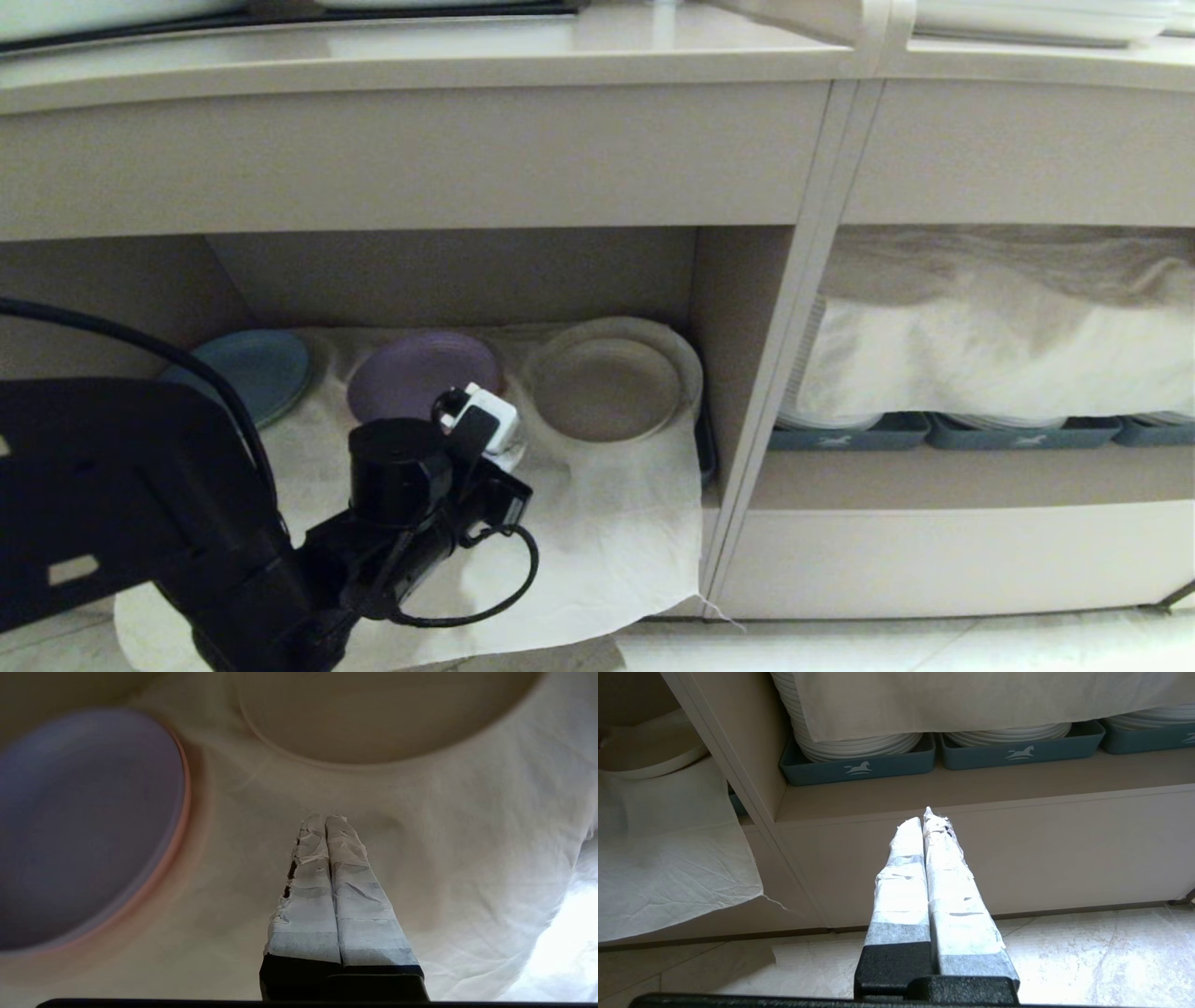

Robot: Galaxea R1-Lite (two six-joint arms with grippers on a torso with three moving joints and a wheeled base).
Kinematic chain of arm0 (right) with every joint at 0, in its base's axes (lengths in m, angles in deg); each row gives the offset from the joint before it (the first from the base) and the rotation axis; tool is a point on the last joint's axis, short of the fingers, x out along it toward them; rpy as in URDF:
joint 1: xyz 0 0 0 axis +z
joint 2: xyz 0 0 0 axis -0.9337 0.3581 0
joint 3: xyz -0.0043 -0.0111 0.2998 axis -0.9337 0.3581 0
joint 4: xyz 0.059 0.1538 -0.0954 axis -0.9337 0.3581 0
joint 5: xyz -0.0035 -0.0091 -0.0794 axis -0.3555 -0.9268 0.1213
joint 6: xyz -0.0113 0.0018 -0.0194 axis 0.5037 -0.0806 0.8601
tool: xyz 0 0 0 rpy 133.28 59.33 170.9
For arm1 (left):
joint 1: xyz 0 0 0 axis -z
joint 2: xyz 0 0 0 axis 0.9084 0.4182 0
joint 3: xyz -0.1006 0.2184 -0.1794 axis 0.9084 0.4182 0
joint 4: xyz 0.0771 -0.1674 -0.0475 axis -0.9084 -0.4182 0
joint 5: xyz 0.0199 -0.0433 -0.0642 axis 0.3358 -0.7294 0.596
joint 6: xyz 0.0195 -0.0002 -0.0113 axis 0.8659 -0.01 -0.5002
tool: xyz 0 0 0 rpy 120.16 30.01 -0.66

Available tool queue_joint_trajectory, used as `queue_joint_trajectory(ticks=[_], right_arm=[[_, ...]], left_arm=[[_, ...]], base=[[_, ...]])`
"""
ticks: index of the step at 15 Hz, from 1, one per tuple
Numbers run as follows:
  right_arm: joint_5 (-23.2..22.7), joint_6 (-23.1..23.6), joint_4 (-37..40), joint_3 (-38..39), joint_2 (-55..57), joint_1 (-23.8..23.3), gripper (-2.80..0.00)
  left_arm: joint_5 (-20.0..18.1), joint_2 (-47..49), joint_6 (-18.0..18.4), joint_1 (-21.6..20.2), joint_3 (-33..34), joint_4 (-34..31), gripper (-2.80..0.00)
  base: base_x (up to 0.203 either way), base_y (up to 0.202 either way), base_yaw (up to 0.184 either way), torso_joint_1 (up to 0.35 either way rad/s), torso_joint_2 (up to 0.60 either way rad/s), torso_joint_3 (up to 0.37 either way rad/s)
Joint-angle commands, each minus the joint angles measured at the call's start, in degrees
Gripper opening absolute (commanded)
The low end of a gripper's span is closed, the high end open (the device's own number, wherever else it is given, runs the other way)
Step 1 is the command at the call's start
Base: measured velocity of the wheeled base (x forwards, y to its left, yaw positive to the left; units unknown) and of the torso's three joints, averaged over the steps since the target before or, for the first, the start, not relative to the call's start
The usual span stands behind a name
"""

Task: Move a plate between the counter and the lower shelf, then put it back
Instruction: Pick up the plate in the cupboard

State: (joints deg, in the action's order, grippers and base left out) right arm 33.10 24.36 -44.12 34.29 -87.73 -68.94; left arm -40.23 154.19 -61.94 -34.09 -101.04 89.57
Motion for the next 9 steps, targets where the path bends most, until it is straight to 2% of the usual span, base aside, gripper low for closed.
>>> queue_joint_trajectory(ticks=[1,4,9], right_arm=[[0.01,-0.02,-0.02,0.0,0.0,0.01,-2.8],[0.01,-0.02,-0.02,0.0,0.0,0.01,-2.8],[0.01,-0.02,-0.02,0.0,0.0,0.01,-2.8]], left_arm=[[2.6,0.05,-3.48,1.19,-4.41,-6.17,-2.8],[7.86,0.17,-10.69,3.79,-9.33,-14.57,-2.8],[12.08,0.81,-19.81,4.5,-13.28,-20.74,-2.8]], base=[[0.0,0.0,0.0,0.0,0.0,0.0],[0.0,0.0,0.0,0.0,0.0,0.0],[0.0,0.0,0.0,0.0,0.0,0.0]])
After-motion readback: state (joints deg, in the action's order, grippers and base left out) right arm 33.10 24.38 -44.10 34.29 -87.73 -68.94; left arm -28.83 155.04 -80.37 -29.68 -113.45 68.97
